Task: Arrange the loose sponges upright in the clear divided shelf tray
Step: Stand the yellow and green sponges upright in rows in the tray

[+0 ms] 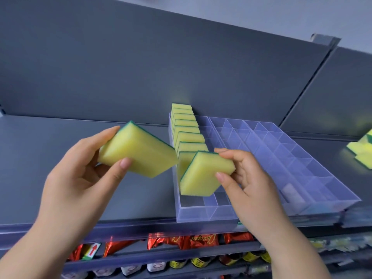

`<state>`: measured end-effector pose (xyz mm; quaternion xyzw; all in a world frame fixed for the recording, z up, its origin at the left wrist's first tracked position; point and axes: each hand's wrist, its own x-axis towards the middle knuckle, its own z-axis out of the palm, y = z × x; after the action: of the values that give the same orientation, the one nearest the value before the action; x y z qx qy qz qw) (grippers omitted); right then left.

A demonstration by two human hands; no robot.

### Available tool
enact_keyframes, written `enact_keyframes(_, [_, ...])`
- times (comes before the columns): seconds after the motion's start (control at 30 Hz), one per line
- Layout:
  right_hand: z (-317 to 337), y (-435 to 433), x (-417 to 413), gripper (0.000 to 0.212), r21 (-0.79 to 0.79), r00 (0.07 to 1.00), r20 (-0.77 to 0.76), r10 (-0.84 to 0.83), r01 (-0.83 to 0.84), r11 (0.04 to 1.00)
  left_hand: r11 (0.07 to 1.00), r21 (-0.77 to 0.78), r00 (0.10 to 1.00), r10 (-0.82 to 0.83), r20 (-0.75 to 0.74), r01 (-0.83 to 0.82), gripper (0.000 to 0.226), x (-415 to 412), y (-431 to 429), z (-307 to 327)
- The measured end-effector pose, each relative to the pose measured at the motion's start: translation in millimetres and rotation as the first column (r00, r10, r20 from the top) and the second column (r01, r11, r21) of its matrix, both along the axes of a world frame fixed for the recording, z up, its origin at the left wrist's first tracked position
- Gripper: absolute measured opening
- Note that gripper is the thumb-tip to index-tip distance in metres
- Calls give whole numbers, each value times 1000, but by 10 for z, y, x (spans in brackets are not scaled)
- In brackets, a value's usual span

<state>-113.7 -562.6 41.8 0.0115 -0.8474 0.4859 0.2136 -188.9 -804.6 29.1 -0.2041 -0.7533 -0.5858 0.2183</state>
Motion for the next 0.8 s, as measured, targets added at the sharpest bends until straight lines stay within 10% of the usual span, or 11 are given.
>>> enact_keyframes(0.4, [-232,9,-193,11,558,960,-279,-4,165,813,999,-35,999,-15,-41,13,43,-40,-63,-12])
enact_keyframes(0.8, [-199,50,-211,16,546,971,-237,-20,150,824,968,-126,970,-227,-83,216,43,83,90,96])
